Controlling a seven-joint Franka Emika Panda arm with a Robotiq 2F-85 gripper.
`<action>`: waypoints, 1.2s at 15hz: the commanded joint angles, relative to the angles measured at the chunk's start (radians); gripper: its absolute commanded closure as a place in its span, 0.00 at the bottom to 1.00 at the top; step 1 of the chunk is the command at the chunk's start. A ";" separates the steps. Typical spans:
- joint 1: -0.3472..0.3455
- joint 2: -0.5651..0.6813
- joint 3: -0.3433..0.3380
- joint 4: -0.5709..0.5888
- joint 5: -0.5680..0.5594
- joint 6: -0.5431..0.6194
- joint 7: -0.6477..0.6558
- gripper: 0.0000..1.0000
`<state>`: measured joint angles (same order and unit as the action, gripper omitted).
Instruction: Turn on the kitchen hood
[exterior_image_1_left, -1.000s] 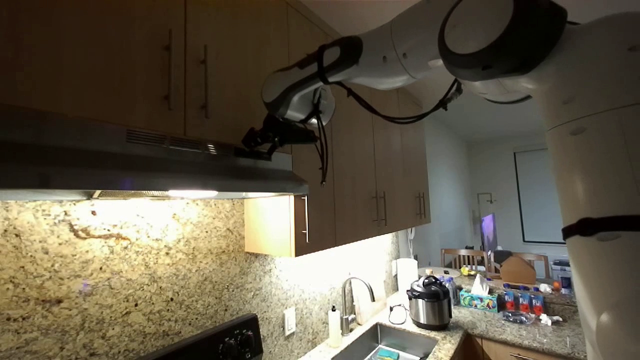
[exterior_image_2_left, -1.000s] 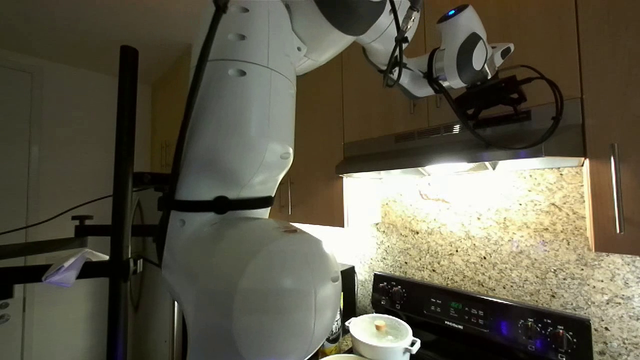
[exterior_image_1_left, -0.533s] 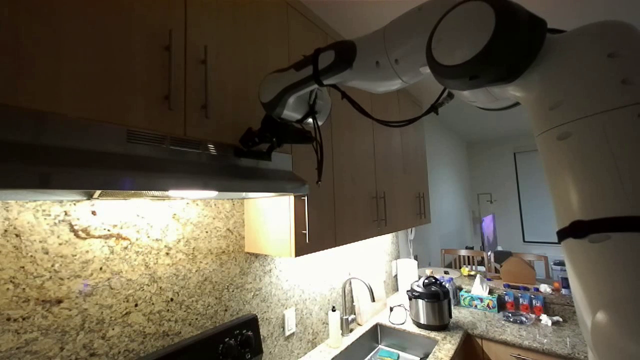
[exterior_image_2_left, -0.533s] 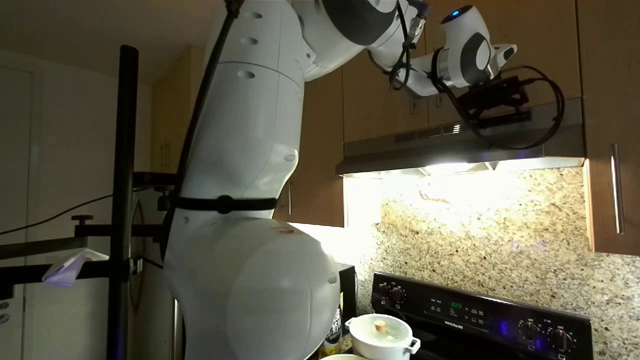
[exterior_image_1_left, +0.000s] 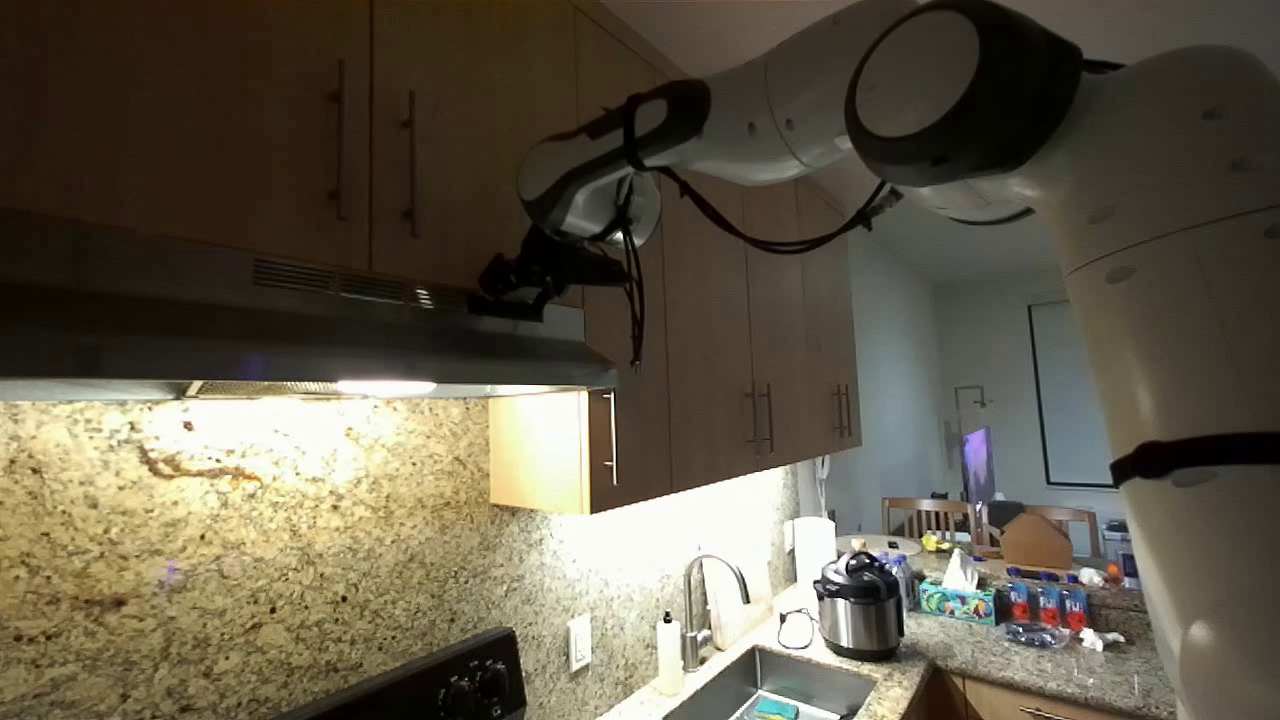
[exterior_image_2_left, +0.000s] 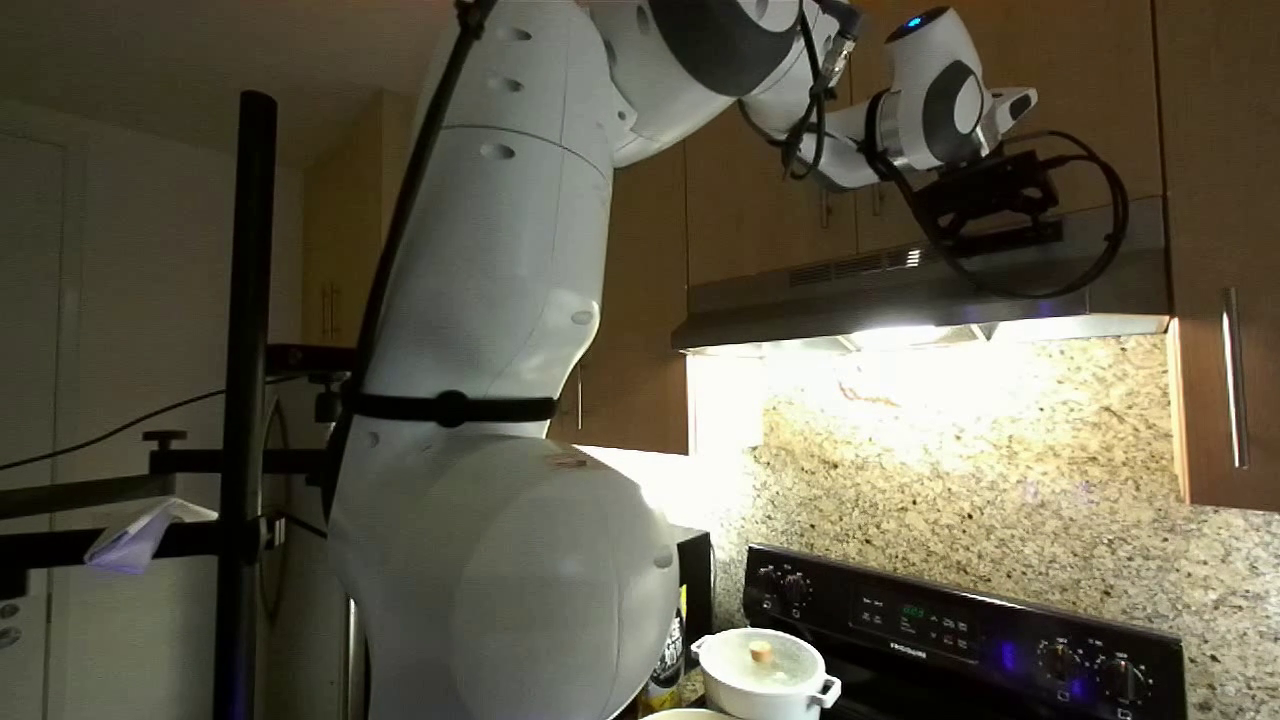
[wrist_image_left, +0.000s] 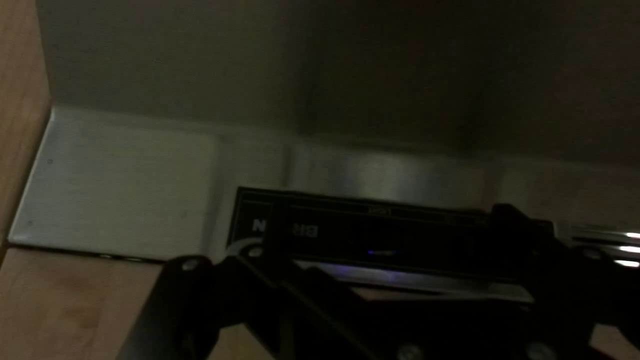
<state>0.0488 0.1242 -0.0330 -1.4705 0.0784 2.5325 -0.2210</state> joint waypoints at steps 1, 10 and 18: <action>-0.028 0.049 0.007 0.069 -0.023 -0.023 0.062 0.00; -0.017 0.085 -0.046 0.122 -0.053 -0.088 0.158 0.00; -0.016 0.058 -0.042 0.098 0.047 -0.112 0.102 0.00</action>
<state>0.0418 0.1829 -0.0845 -1.3873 0.0775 2.4315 -0.0993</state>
